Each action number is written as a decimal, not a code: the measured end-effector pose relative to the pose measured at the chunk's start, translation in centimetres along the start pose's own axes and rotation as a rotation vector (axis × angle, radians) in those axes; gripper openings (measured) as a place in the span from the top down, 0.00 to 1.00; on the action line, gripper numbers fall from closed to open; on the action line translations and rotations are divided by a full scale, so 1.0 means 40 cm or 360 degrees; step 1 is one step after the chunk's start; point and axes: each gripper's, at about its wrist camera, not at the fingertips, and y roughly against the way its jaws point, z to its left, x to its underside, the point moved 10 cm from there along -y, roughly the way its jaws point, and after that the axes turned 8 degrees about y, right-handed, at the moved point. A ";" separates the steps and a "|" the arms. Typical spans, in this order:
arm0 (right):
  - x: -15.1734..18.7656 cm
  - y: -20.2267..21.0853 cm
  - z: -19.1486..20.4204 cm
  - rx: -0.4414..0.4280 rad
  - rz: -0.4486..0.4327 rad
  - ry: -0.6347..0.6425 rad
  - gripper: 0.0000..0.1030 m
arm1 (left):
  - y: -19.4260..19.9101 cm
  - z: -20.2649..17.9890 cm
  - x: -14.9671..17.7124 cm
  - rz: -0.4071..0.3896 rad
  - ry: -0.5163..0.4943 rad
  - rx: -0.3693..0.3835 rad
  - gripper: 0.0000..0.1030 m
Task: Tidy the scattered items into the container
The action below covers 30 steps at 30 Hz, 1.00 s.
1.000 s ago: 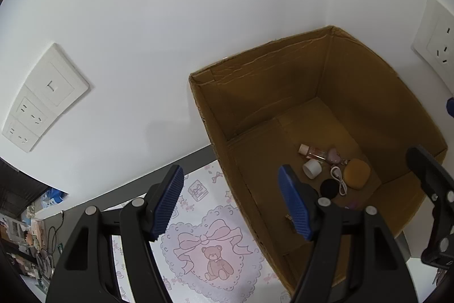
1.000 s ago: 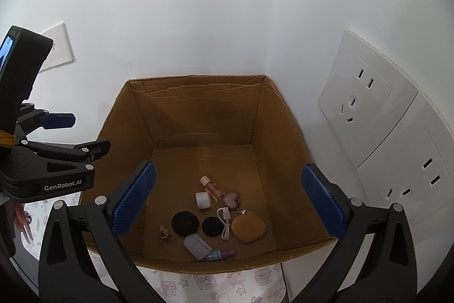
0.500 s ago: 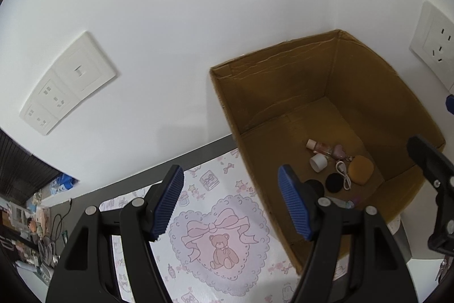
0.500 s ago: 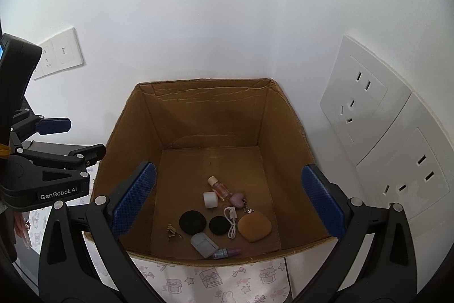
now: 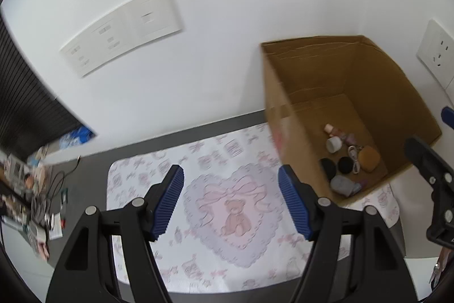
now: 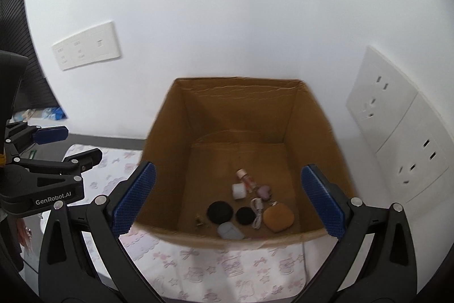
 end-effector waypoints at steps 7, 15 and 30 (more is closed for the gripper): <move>0.030 0.064 0.116 -0.0016 -0.0007 0.0016 0.00 | 0.085 0.098 0.082 0.0000 0.0101 0.0050 0.34; 0.068 0.180 0.226 -0.0034 0.0015 -0.0025 0.00 | 0.179 0.097 0.205 0.0128 0.0113 0.0192 0.34; 0.076 0.336 0.207 -0.0149 -0.0073 0.0073 0.00 | 0.320 0.016 0.272 0.0104 0.0354 0.0053 0.34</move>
